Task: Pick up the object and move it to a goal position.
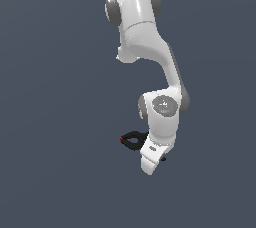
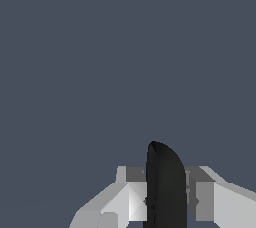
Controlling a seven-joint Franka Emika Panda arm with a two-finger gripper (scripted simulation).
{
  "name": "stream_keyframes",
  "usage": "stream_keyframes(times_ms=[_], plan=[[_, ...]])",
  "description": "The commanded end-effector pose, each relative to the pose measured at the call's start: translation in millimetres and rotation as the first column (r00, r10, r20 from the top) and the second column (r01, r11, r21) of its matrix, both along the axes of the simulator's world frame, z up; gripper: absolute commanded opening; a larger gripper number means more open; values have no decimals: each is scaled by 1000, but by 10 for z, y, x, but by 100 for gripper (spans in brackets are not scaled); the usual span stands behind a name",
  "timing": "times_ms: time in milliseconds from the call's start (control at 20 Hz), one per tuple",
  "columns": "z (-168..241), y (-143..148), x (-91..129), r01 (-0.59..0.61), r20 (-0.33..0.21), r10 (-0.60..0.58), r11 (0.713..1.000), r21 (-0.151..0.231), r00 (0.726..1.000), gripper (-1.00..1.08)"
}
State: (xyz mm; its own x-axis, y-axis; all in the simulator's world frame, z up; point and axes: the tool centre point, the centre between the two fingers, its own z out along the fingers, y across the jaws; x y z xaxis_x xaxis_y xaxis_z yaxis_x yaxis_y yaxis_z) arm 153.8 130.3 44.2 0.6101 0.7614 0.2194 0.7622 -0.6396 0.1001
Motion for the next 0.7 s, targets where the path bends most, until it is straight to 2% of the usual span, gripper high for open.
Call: stream_keyframes(times_ms=[0,250,650], plan=[[159,53,-32,0,5,0,1000,0,1000,-100],[538,193,-160,0,5,0,1000,0,1000,-100],[1367,500,-436,0,5,0,1000,-2,1000,-100]])
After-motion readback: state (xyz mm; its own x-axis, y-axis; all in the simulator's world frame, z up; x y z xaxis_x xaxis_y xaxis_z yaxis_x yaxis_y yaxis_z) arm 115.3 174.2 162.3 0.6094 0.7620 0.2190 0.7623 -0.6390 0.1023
